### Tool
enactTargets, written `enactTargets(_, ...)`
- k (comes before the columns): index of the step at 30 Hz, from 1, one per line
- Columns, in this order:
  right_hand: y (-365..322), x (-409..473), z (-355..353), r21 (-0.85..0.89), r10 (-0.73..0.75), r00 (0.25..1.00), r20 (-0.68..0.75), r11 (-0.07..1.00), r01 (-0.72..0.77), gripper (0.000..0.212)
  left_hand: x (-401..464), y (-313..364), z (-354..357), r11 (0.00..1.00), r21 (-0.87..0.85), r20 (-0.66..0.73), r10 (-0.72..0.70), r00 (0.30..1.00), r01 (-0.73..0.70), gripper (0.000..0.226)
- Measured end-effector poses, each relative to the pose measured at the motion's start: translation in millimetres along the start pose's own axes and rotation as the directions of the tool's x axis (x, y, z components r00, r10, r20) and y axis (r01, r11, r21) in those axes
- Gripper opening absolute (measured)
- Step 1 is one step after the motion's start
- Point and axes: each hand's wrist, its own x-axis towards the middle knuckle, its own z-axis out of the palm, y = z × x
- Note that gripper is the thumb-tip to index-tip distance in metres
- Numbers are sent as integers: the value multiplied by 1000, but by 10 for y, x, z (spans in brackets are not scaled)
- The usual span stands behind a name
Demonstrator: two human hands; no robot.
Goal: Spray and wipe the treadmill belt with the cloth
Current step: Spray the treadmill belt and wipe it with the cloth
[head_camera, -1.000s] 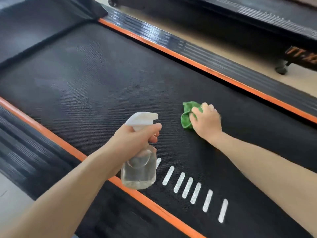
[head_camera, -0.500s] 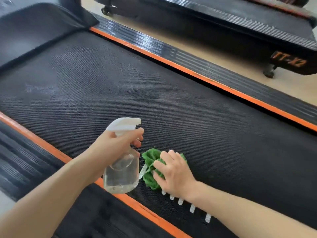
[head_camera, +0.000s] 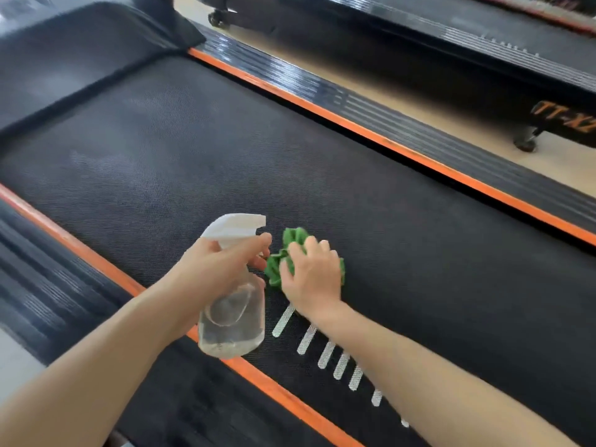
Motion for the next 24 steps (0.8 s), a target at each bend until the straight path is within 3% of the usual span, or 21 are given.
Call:
enactTargets(4, -461, -598, -129, 182, -325, 940, 101, 935, 304, 19, 41, 13, -34, 1000, -17, 0, 16, 1000, -16, 27)
enactTargets(7, -35, -927, -305, 269, -563, 821, 94, 809, 523, 17, 46, 20, -38, 1000, 2, 22, 24, 999, -25, 27)
enactTargets(9, 449, -772, -349, 219, -642, 763, 82, 758, 614, 16, 61, 40, -23, 1000, 2, 43, 27, 999, -27, 27)
enactTargets(11, 986, -305, -282, 66, -491, 870, 43, 871, 487, 16, 79, 61, 6, 1000, -1, 70, 23, 997, -23, 26)
enactTargets(13, 1318, 225, -221, -73, -113, 992, -53, 991, 109, 24, 70, 76, 43, 1000, 1, 105, 21, 994, -21, 25)
enactTargets(15, 1331, 510, -132, -113, 225, 973, -57, 967, -230, 29, 68, 73, 79, 1000, 15, 119, 25, 993, -26, 26)
enactTargets(16, 1238, 549, -105, -129, 309, 950, -50, 941, -313, 28, 73, 68, 86, 999, 22, 120, 23, 993, -26, 26)
enactTargets(18, 1036, 427, -101, -144, 285, 957, -44, 946, -289, 27, 84, 49, 83, 1000, 20, 110, 17, 994, -20, 25)
enactTargets(21, 844, -204, -233, -28, 14, 1000, -2, 1000, -14, 22, 125, 43, 61, 999, 32, 107, 8, 994, -11, 27)
enactTargets(24, 747, -797, -368, 57, -249, 962, 111, 968, 244, 17, 173, 49, 36, 1000, 13, 80, -1, 997, 0, 27)
